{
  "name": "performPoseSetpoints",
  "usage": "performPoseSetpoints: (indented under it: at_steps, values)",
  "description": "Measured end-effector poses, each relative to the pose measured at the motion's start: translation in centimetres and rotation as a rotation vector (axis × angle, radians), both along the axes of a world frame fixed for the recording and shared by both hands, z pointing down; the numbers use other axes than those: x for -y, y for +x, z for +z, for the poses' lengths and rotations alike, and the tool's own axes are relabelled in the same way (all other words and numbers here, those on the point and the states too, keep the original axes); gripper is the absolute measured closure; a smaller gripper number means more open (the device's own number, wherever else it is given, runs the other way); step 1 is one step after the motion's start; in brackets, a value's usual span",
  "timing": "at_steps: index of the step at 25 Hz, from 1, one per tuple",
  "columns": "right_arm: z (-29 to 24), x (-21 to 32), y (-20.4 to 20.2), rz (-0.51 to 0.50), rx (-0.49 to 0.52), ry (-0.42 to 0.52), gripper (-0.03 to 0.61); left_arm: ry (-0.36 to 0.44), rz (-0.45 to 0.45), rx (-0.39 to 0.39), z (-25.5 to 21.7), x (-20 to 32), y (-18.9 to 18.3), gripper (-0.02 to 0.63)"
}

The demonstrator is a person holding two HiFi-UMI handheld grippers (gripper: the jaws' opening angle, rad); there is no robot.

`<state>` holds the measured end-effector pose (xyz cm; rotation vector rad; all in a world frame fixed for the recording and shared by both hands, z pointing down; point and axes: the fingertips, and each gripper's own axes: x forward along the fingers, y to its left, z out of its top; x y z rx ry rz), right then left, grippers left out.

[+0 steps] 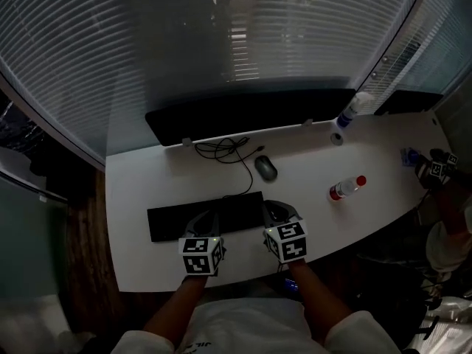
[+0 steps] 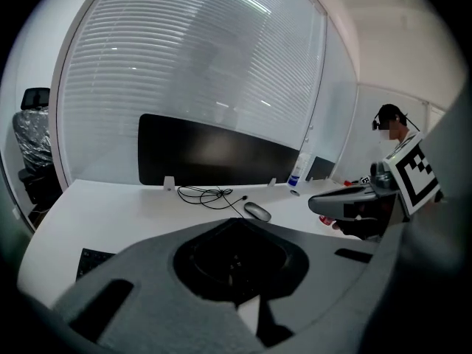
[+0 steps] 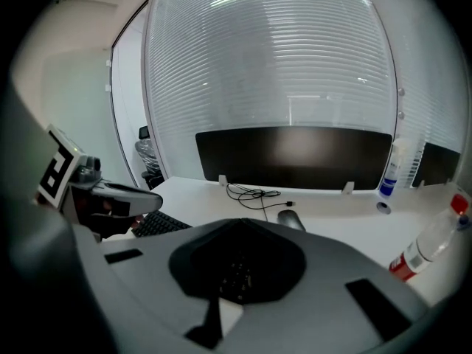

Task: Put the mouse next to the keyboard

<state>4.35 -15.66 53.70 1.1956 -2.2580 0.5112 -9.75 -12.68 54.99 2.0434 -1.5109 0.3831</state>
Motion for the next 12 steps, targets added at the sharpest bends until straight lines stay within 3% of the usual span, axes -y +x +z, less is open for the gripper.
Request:
performPoseSetpoints:
  at_steps: [12]
  values:
    - [3.7,6.6,2.8,0.024,-0.038,0.002,0.575,-0.021,0.009,0.017,3.4,5.1,1.4,0.607]
